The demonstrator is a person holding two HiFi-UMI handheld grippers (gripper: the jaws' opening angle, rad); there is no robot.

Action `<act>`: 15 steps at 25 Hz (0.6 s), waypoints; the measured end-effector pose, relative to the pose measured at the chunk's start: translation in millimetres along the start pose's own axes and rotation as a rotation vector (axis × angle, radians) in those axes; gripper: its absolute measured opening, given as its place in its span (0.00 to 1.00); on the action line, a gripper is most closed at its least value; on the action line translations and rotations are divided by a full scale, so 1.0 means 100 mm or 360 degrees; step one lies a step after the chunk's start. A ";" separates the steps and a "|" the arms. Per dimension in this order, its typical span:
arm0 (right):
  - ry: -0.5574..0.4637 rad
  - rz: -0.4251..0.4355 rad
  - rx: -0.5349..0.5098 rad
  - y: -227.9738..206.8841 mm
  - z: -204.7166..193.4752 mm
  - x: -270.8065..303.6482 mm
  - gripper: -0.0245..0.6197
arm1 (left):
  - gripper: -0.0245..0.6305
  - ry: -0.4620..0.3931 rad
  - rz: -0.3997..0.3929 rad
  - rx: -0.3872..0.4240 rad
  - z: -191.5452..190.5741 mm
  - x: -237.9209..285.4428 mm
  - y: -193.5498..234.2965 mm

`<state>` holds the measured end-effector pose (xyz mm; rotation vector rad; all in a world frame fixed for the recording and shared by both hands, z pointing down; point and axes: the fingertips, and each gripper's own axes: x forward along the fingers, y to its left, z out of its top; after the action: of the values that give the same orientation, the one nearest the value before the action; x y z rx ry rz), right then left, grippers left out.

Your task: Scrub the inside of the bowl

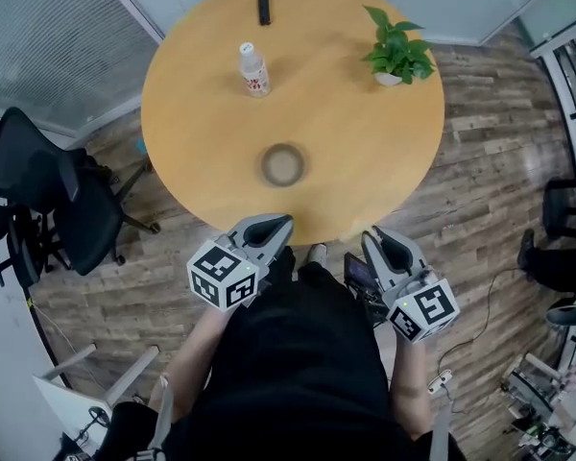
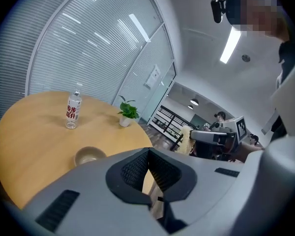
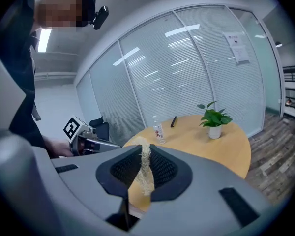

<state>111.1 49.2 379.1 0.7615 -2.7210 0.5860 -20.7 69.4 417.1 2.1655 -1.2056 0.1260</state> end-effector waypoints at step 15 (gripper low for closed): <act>-0.0049 -0.0330 0.0104 -0.10 0.04 0.29 0.12 | 0.06 0.0122 -0.0138 -0.0156 0.10 0.25 0.77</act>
<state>92.2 26.7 388.4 1.0609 -2.6170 0.6219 -69.4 16.9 456.2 2.1044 -1.0514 0.1092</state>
